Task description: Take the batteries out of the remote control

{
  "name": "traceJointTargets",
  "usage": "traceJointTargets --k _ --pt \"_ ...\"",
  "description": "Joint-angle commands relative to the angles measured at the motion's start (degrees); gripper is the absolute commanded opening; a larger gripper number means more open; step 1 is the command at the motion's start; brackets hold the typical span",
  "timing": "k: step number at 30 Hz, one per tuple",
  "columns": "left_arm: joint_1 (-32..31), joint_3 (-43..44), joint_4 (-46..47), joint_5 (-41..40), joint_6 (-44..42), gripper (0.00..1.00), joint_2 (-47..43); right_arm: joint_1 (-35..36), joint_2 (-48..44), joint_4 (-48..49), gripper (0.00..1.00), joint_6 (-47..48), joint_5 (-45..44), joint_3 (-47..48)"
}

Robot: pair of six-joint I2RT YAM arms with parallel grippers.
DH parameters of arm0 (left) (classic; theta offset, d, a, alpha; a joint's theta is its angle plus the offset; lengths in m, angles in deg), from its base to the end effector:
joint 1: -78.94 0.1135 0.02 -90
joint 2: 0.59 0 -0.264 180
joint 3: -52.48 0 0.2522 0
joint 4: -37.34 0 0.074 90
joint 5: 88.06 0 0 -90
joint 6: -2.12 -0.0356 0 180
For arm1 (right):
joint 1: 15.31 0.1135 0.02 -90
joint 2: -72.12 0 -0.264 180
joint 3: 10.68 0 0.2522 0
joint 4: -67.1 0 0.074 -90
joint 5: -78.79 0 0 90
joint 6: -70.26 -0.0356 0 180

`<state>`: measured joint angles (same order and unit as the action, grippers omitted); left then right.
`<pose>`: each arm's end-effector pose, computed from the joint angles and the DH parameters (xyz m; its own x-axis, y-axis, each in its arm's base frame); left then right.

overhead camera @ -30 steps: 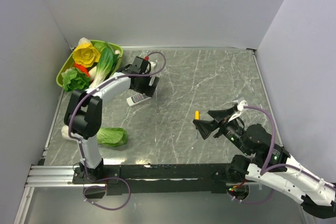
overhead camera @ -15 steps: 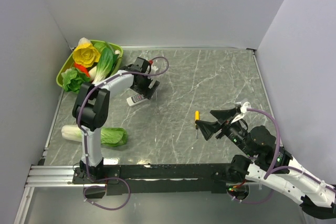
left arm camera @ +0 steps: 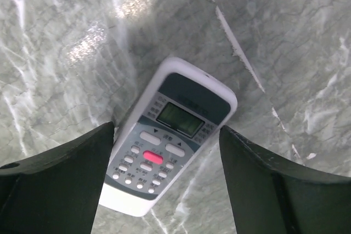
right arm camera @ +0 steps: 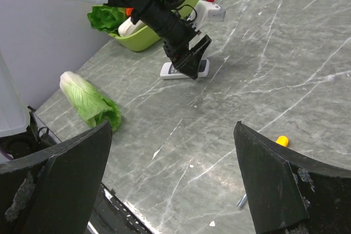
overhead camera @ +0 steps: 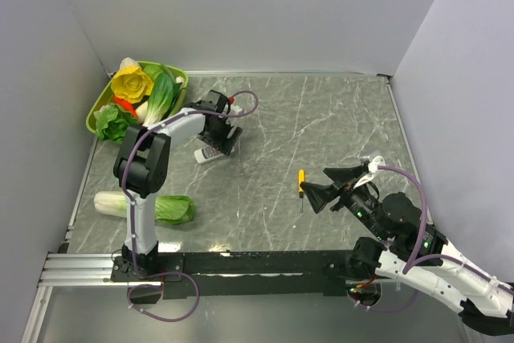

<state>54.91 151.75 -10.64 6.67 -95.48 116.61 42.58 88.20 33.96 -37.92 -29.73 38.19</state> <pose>0.3873 -0.1759 0.1707 -0.7687 0.4871 -0.4145 0.5430 0.8395 -0.0206 0.0553 0.0669 0.3225 -0.2010 0.2363 -0.9507 -0.6017 0.7361 0.3102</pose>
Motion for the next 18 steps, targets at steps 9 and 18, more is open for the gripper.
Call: traceJointTargets --k 9,18 --pt "-3.1 -3.7 -0.1 -1.4 3.7 0.77 -2.5 0.4 0.2 0.2 1.0 -2.0 -1.7 -1.7" --pt "-3.7 -4.3 -0.1 -1.0 5.1 0.7 -2.2 0.4 0.1 0.4 1.0 -2.4 -2.4 -2.3"
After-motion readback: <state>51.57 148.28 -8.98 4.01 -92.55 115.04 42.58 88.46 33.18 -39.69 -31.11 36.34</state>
